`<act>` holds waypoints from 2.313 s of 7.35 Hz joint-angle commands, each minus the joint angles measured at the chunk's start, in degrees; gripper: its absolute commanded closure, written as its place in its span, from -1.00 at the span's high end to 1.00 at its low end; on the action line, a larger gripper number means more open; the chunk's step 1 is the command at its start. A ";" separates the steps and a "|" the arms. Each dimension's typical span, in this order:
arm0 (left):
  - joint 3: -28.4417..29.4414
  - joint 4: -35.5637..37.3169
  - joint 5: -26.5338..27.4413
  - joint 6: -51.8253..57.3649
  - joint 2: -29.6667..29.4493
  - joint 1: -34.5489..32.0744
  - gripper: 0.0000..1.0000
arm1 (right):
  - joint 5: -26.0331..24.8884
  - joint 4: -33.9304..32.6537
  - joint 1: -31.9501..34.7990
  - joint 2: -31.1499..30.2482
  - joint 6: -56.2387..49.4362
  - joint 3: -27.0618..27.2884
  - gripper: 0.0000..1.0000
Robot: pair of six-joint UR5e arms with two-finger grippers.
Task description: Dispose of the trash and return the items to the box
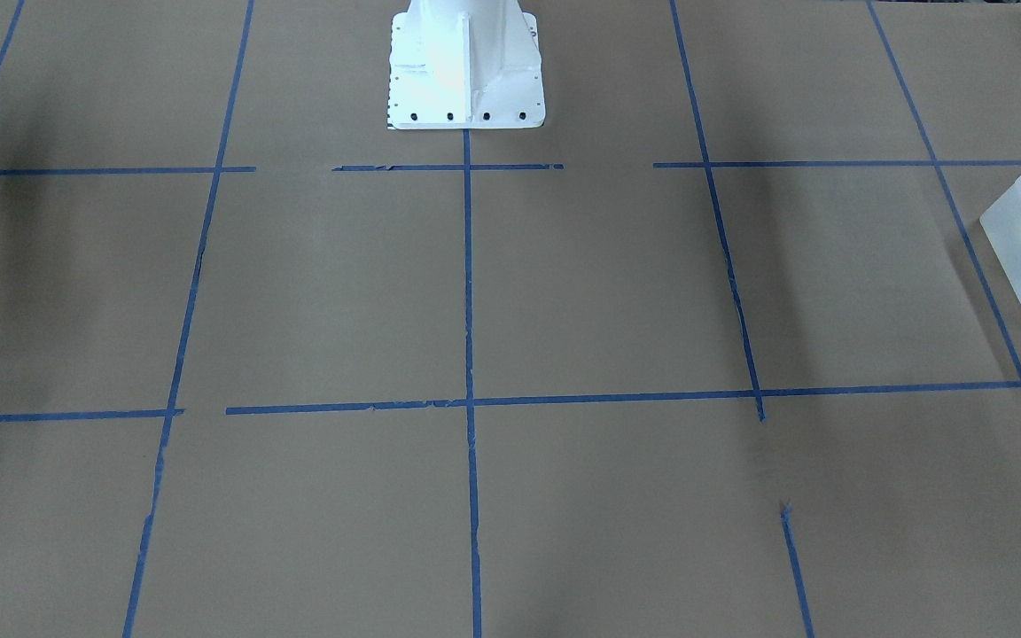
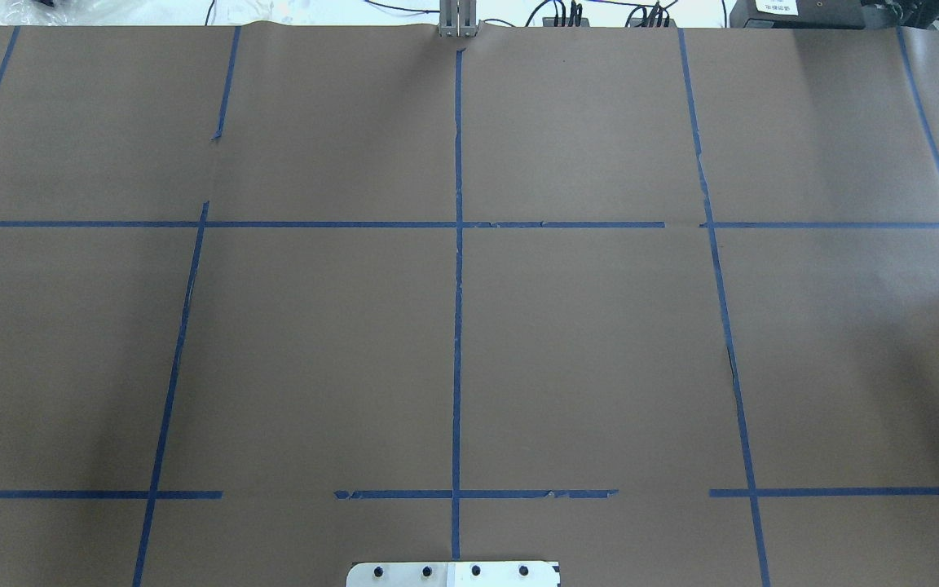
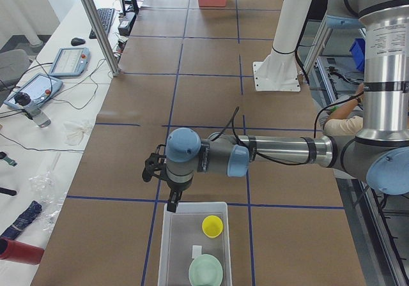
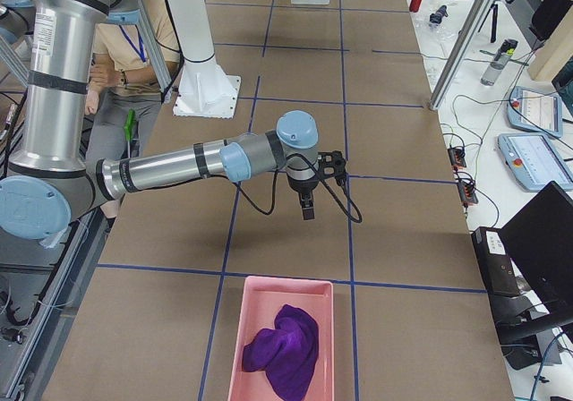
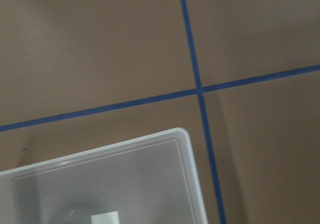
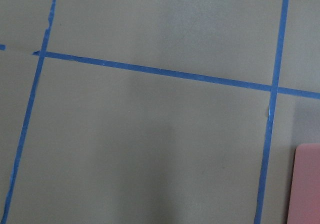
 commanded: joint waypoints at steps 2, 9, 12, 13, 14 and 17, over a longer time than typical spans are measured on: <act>-4.64 -0.08 -0.33 -9.16 -2.59 6.85 1.00 | 0.15 0.77 -0.96 0.10 0.07 0.23 1.00; -9.23 -1.22 -5.96 -8.64 1.37 7.90 1.00 | -0.20 1.56 -2.11 1.68 0.24 -1.97 1.00; -9.67 -1.05 -4.90 -9.51 0.93 8.51 1.00 | 0.32 1.56 -2.11 2.30 0.33 -1.53 1.00; -10.54 -0.96 -4.38 -9.95 1.28 8.69 1.00 | 0.32 1.56 -2.20 2.13 0.51 -1.53 1.00; -12.29 -0.44 -4.02 -10.04 1.63 8.60 1.00 | 0.41 1.56 -2.20 2.04 0.60 -1.53 1.00; -17.14 2.20 -4.02 -9.78 7.06 9.04 1.00 | 0.32 1.56 -3.25 2.04 0.60 -1.53 1.00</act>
